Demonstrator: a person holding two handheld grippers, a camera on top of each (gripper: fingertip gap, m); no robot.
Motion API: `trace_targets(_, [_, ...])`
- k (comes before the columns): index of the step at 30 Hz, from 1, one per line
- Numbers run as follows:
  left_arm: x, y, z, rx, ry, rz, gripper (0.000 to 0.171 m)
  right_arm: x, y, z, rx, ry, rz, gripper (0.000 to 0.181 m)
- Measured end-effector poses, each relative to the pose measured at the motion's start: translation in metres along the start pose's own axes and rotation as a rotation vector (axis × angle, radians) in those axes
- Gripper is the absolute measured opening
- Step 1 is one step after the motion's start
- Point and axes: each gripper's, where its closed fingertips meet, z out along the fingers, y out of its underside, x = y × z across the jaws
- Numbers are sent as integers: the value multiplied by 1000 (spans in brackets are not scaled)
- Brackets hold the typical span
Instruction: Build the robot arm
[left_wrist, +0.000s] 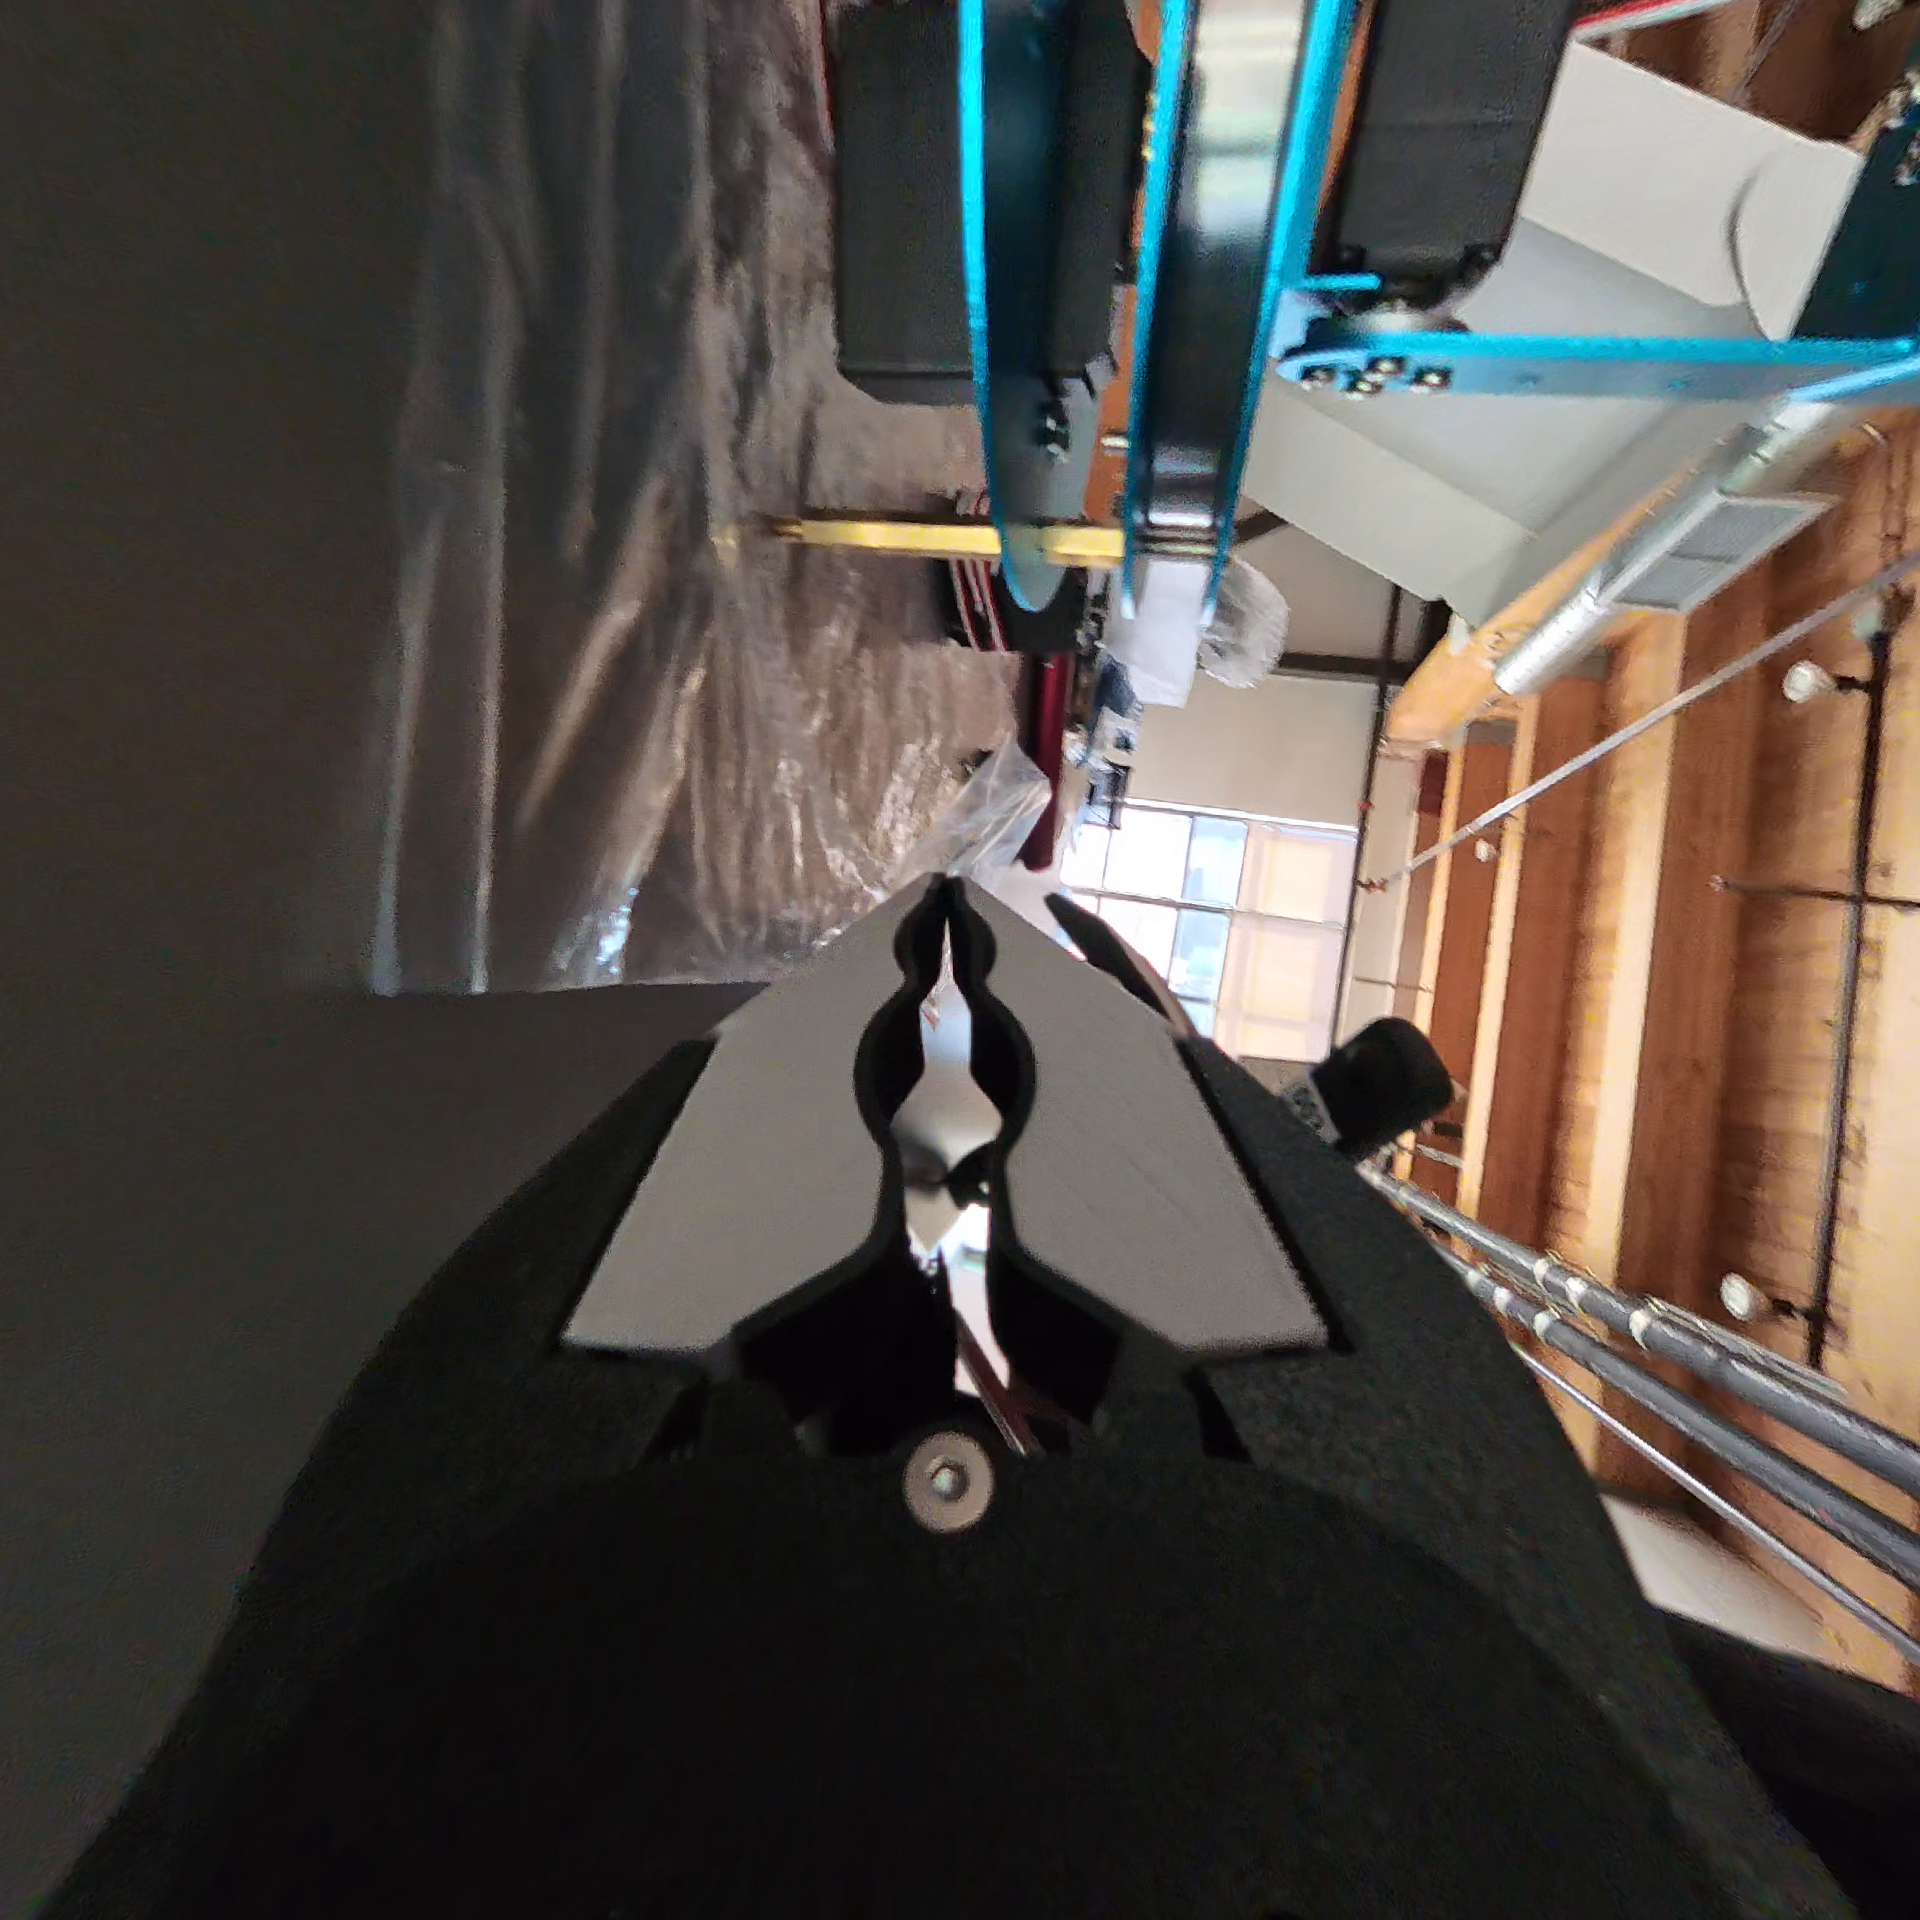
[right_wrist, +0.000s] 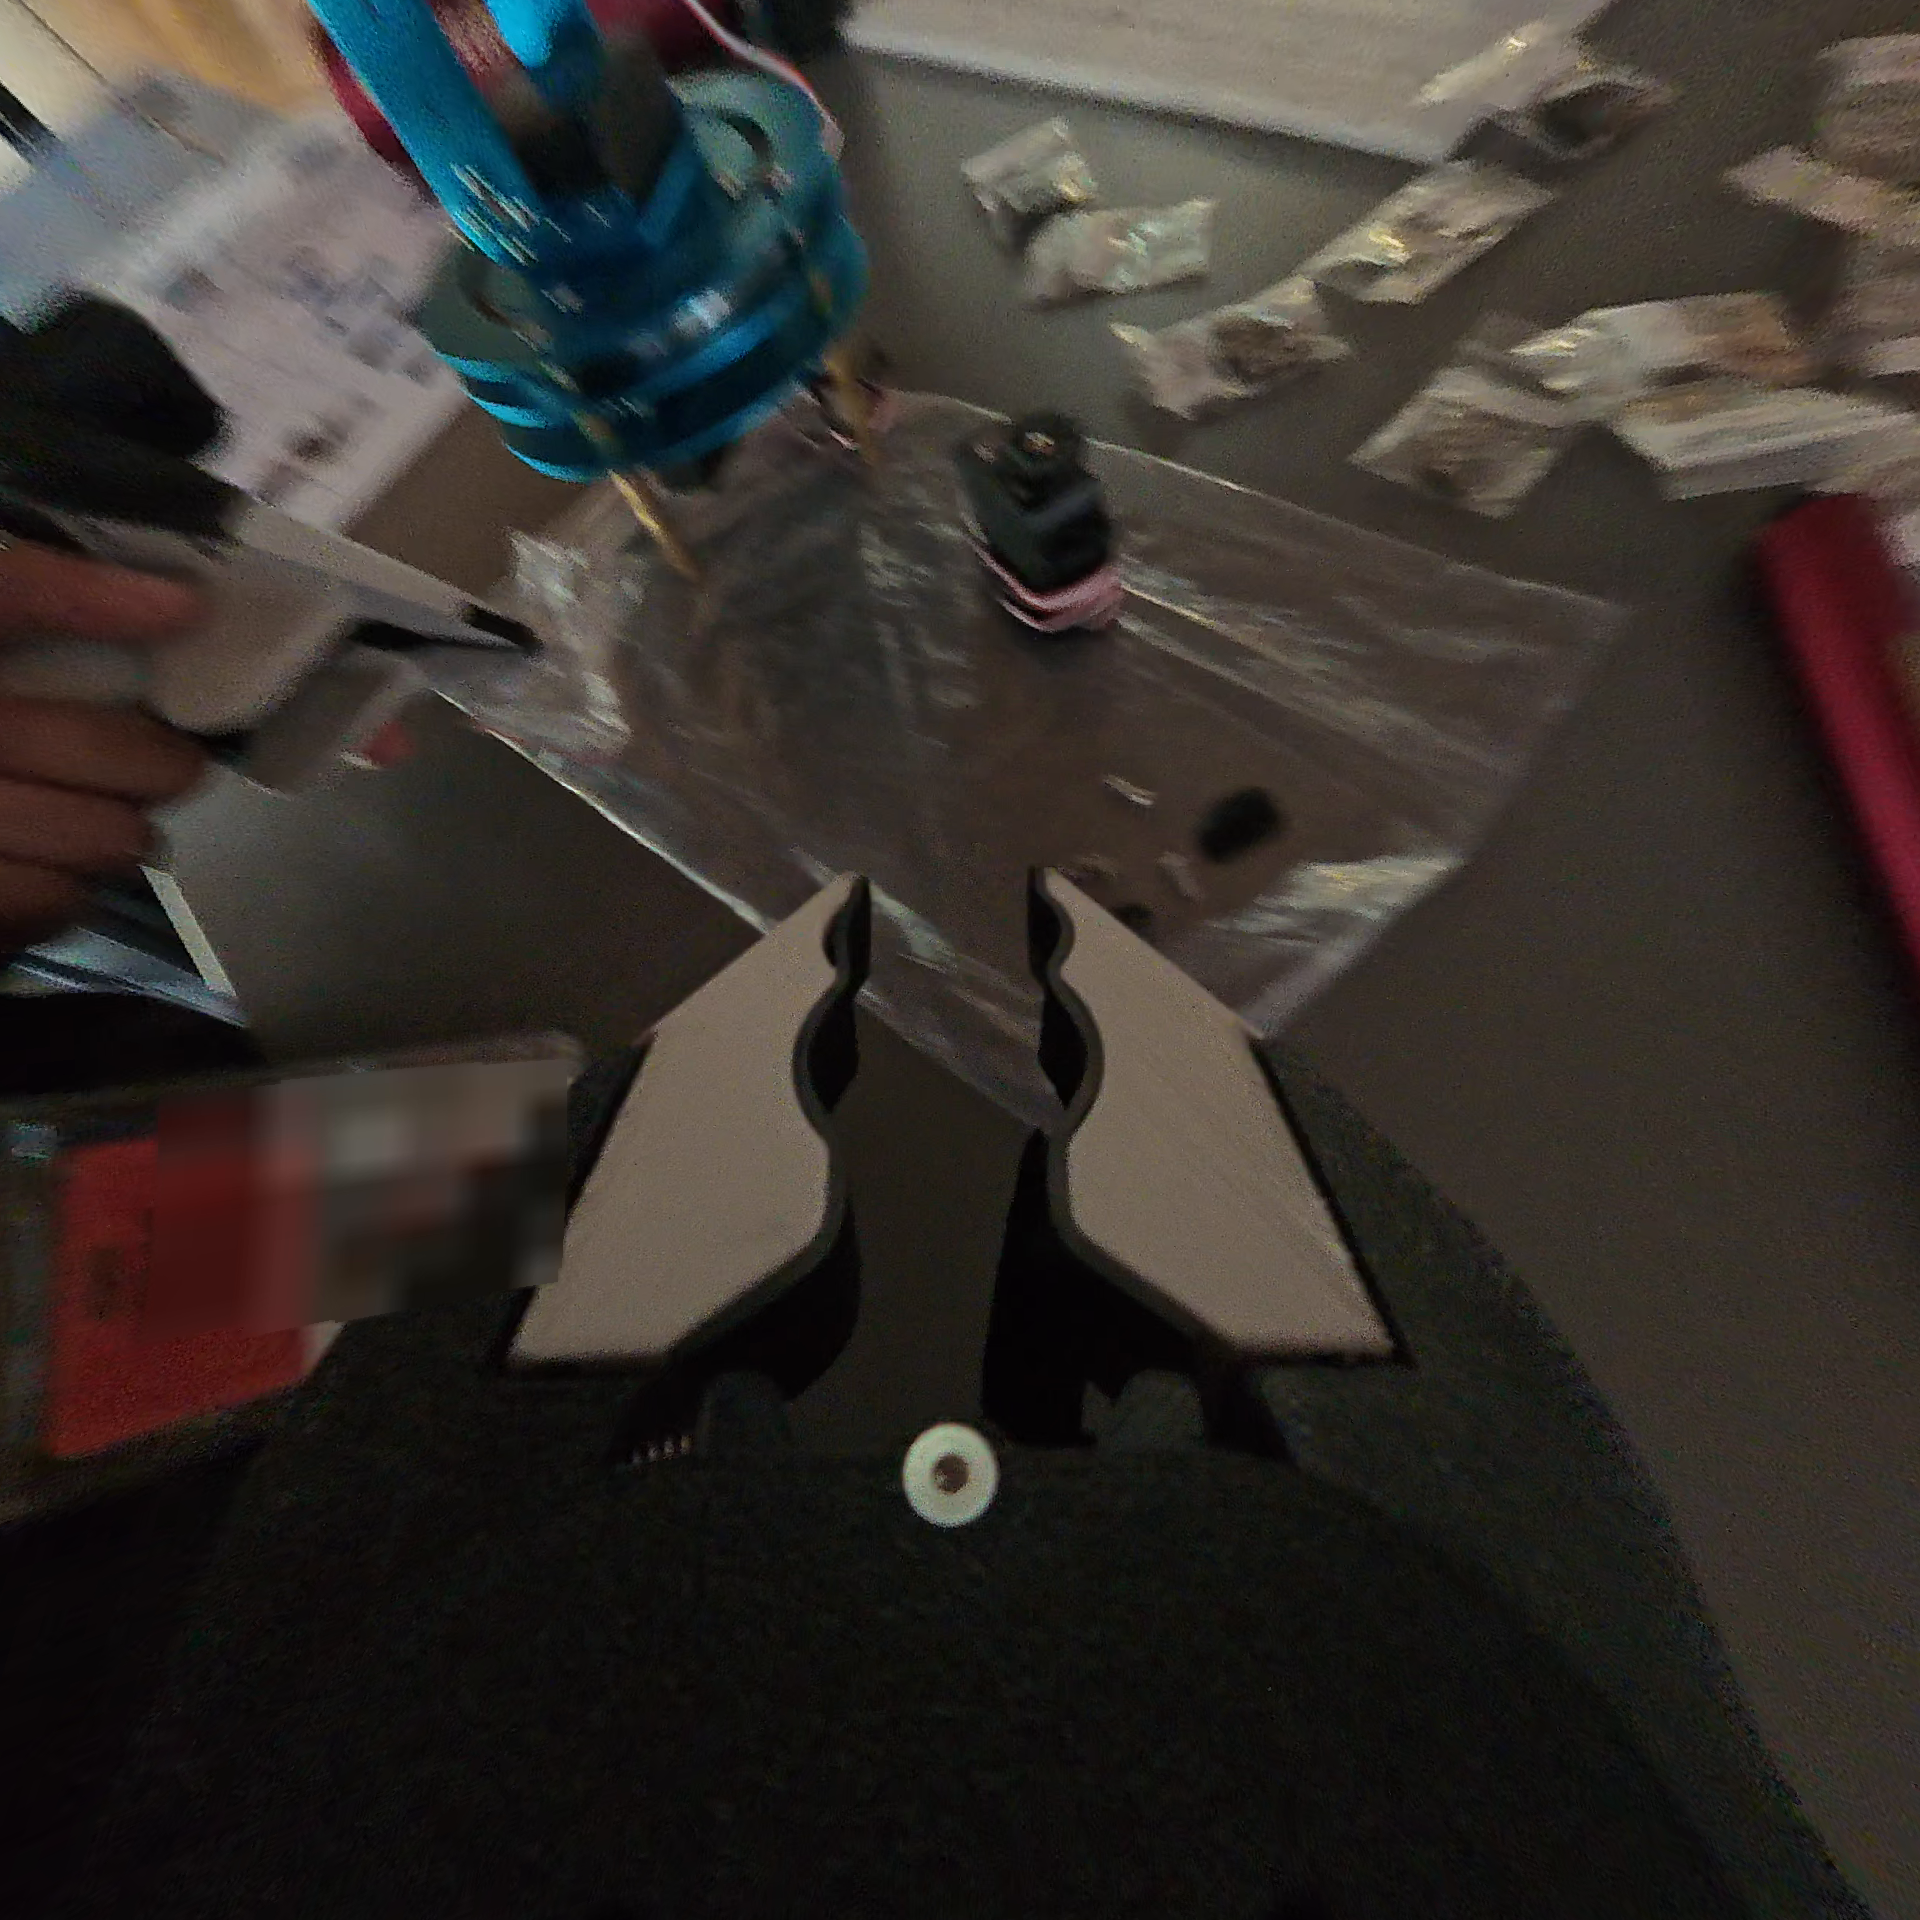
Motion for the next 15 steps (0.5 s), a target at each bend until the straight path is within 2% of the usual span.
trace_targets(4, [-17, -6, 2, 62, -132, 17, 0, 28, 15, -3, -111, 67, -103, 30])
trace_targets(10, [-23, 1, 5, 64, -215, 34, 2, 25, 17, 10, -132, 20, -150, 29])
trace_targets(12, [-23, 0, -2, 80, -257, 95, 13, 21, 15, 12, -134, -3, -157, 28])
trace_targets(15, [-21, -5, -25, 119, -332, 256, 20, 14, 7, 14, -120, -40, -162, 27])
